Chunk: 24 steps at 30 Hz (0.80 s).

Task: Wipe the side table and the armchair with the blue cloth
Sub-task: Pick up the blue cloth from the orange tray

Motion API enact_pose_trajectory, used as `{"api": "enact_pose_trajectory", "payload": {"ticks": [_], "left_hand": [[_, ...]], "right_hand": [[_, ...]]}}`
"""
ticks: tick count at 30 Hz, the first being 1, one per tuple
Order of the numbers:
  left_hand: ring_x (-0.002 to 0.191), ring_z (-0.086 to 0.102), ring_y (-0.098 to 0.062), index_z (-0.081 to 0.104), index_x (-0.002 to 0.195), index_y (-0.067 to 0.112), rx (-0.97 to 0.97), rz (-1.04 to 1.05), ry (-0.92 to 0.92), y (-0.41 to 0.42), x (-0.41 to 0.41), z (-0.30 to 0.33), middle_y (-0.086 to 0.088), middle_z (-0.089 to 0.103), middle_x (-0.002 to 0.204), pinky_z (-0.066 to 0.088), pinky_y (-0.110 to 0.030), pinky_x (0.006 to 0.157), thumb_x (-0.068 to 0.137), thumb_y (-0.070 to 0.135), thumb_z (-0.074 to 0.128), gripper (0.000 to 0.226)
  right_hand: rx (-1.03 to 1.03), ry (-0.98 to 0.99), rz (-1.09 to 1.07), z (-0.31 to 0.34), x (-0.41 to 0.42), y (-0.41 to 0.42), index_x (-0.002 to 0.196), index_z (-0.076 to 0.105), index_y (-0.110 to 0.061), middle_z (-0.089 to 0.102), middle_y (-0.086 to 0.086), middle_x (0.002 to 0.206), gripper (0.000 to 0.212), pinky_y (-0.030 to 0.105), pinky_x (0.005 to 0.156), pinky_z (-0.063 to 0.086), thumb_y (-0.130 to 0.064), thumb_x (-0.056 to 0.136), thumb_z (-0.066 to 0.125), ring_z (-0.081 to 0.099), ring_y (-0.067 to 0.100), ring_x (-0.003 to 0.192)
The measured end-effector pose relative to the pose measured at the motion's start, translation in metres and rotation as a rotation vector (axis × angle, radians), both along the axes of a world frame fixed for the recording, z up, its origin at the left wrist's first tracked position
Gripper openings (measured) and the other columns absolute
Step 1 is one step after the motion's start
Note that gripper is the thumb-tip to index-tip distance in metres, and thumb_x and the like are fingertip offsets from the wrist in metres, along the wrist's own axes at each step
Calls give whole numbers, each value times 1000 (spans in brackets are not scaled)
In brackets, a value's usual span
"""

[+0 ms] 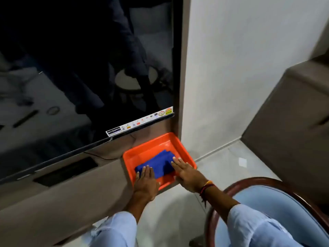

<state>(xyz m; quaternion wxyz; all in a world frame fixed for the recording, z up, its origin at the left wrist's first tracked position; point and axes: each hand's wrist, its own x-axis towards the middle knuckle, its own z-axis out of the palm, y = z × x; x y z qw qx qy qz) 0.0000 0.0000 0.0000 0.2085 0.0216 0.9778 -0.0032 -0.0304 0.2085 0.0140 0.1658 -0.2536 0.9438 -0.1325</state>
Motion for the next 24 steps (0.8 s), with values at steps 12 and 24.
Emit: {"api": "enact_pose_trajectory", "payload": {"ticks": [12,24], "left_hand": [[107,77,-26,79,113,4,-191,-124,138,-18,-36,-51,-17,78,115,62,-38,91,74,28,77,46],[126,66,-32,62,134,-6,-133,-143,404,18,-47,-3,-28,65,135,56,-43,104,90,4,34,53]], "right_hand": [[231,61,296,-85,-92,-51,165,6,-17,2,2,174,82,45,133,3,-27,99,54,2,22,162],[147,685,190,-17,-81,-12,141,61,-5,62,15,146,47,36,107,55,-6,97,43,61,26,135]]}}
